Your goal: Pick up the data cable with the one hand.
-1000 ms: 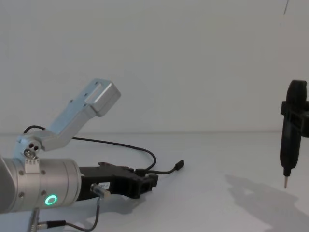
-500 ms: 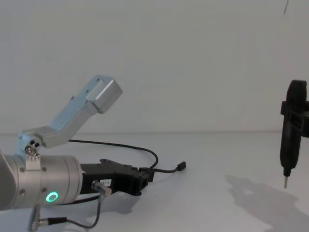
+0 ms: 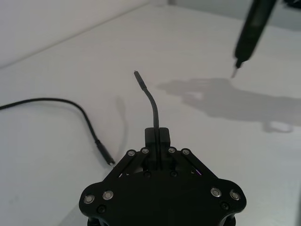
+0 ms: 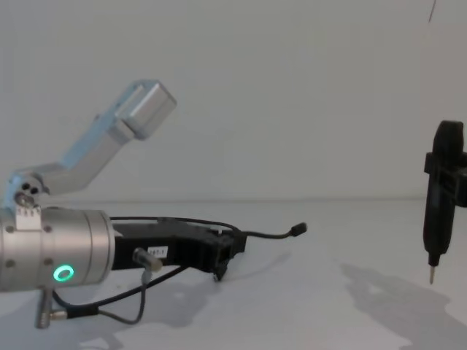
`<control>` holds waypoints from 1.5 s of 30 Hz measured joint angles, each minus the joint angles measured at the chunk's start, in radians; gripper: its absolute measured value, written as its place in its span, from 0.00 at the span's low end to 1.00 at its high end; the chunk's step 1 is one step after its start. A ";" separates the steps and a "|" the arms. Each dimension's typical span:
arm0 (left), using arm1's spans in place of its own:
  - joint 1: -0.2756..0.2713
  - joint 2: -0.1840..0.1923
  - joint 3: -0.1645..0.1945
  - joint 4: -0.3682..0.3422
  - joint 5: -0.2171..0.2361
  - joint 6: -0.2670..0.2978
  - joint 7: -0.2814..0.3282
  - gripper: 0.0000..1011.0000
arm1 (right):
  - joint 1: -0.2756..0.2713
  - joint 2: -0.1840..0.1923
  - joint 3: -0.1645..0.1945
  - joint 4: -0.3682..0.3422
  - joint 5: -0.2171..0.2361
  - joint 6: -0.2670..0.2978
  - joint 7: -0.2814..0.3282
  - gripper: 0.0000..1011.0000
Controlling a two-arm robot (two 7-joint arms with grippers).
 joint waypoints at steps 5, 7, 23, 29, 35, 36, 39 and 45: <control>0.015 0.026 -0.009 -0.046 -0.038 0.012 -0.043 0.04 | 0.000 0.000 0.000 0.000 0.000 0.000 0.000 0.28; 0.022 0.038 -0.013 -0.066 -0.053 0.019 -0.058 0.04 | 0.000 0.000 0.000 0.000 0.000 0.000 0.000 0.28; 0.049 0.100 -0.022 -0.144 -0.105 0.063 -0.105 0.04 | 0.000 -0.001 0.000 0.000 0.000 0.000 0.000 0.28; 0.053 0.112 -0.023 -0.157 -0.114 0.072 -0.113 0.04 | -0.002 -0.008 0.001 -0.006 0.000 -0.011 0.004 0.28; 0.056 0.120 -0.023 -0.165 -0.120 0.077 -0.118 0.04 | 0.001 -0.027 -0.004 -0.018 0.008 -0.037 0.014 0.28; 0.056 0.120 -0.023 -0.166 -0.120 0.078 -0.119 0.04 | 0.003 -0.030 -0.005 -0.019 0.009 -0.042 0.016 0.28; 0.057 0.123 -0.024 -0.169 -0.122 0.080 -0.121 0.04 | 0.012 -0.047 -0.013 -0.022 0.013 -0.069 0.028 0.28; 0.058 0.126 -0.024 -0.172 -0.124 0.083 -0.122 0.04 | 0.035 -0.076 -0.026 -0.019 0.014 -0.096 0.035 0.28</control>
